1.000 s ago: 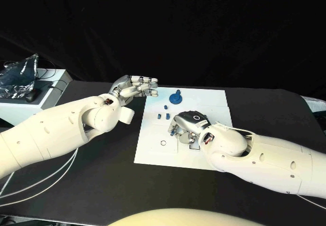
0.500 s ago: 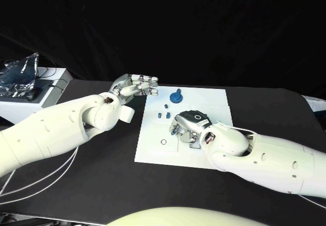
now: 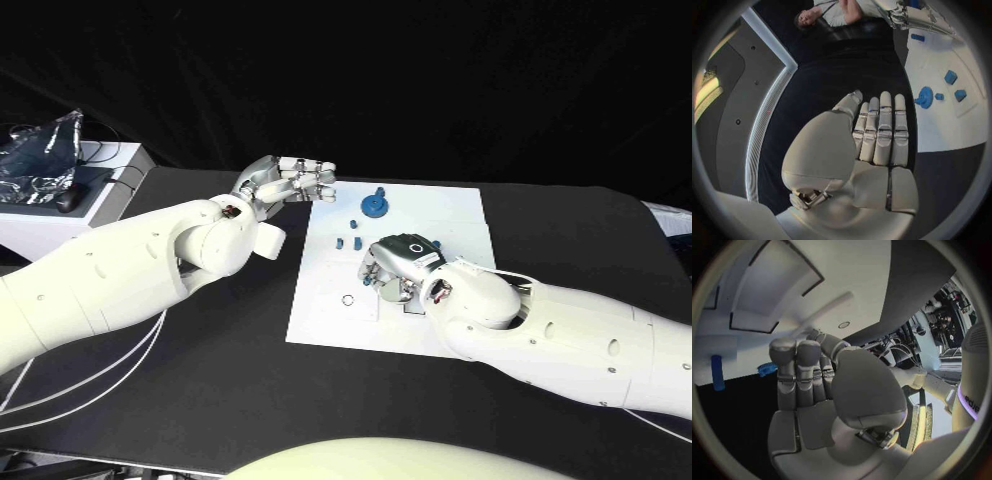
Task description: Assemble the parts on the task board
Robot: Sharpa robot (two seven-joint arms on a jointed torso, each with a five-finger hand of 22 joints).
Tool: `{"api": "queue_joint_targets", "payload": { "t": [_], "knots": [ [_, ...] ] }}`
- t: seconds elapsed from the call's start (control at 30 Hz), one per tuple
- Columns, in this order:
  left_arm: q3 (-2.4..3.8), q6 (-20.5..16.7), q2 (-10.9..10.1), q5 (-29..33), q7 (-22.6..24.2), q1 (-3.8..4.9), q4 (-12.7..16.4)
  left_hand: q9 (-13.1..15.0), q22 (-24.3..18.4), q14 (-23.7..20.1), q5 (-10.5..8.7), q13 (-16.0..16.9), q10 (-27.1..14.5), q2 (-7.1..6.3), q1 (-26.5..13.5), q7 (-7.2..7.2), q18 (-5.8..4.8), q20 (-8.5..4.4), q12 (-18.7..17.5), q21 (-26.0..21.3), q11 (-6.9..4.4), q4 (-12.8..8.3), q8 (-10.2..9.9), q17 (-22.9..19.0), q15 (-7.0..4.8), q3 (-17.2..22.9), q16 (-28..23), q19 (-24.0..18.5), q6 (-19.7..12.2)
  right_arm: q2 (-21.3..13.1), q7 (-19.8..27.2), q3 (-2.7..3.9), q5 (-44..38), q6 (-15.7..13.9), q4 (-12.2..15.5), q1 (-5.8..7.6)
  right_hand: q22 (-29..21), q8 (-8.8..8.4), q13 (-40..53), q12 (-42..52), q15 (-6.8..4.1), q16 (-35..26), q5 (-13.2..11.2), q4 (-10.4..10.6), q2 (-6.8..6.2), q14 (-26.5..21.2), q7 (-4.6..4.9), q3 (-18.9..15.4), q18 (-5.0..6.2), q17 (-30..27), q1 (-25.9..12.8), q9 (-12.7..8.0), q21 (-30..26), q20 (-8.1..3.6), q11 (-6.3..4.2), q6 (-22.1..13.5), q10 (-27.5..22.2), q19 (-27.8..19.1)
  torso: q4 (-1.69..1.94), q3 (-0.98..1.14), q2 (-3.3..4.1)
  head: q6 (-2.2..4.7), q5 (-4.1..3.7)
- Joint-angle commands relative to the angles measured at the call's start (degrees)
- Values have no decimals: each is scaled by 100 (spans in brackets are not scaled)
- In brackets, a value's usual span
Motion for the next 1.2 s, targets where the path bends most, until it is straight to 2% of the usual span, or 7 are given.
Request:
{"api": "queue_joint_targets", "payload": {
  "t": [0.03,0.27,0.37,0.53,0.8,0.97,1.2],
  "knots": [
    [5,30,3,-13,14,1,16,-1,-12,-28,1,2,-27,-2,70,32,-70,-2,-19,33,6,-14,0,9,-10,-27,-11,-8,-20,27,12,-22,-84,139,-19,-35,420,16,0,17,-38,21,58,-23,22,-11,49,-26,73,-11,-27,6,-33,-7,-87,-14,107,-17,-6,1,3,-13,10],
    [5,30,2,-14,7,1,15,0,-16,-30,-1,2,-25,1,75,32,-71,-1,-19,32,5,-14,1,11,-9,-26,-10,-11,-18,20,88,-30,-64,153,16,-46,410,13,-2,17,-30,23,367,1,-84,-11,54,-275,76,-25,-72,-2,-78,3,-80,-50,56,-18,-12,2,-3,-18,11],
    [5,29,0,-14,4,1,14,0,-16,-30,-1,2,-25,1,75,32,-71,-1,-19,32,5,-14,1,11,-9,-26,-10,-11,-18,-5,124,-32,-42,93,37,-47,382,-2,-12,15,33,21,558,86,-286,-13,115,-561,82,-32,-254,-42,-166,37,11,-360,-257,-22,-10,4,-4,-17,17],
    [5,18,-4,-14,-13,1,10,-1,-20,-34,2,2,-30,11,77,35,-72,0,-19,33,7,-11,0,11,-8,-23,-10,-13,-22,-74,125,-33,-25,-123,80,-49,87,4,-18,21,144,-78,768,78,-440,-51,36,-819,283,-103,-192,-39,-1170,136,184,-796,-1048,-103,-11,4,-4,-10,12],
    [5,17,-4,-14,-21,1,-5,-1,-20,-33,0,2,-31,16,85,34,-71,-1,-19,34,6,-14,0,12,-9,-17,-10,-12,-21,-307,73,-23,-27,-545,237,-49,-351,3,-21,44,216,-254,806,133,-398,-15,-37,-1518,486,-245,146,-41,-2149,256,313,-1120,-1596,72,-15,9,-8,34,-22],
    [5,19,-6,-14,-23,0,-11,-1,-19,-35,-1,2,-33,15,92,35,-71,-2,-20,38,8,-20,1,12,-9,-14,-10,-14,-22,-606,74,57,84,-696,467,-16,-282,-2,-24,44,200,-209,806,199,-409,-9,-46,-1573,468,-253,195,-45,-2180,245,287,-1152,-1481,150,-15,8,-5,92,-69],
    [5,27,-20,-14,-28,0,-14,-1,-18,-34,-1,2,-31,19,94,35,-71,-3,-19,39,7,-22,0,13,-9,-11,-9,-14,-23,-1263,140,197,793,-586,722,298,-77,-1,-26,37,152,-93,807,203,-406,-13,28,-1439,403,-230,73,-45,-1998,204,204,-1096,-1090,203,-35,5,-7,193,-153]
  ]
}}
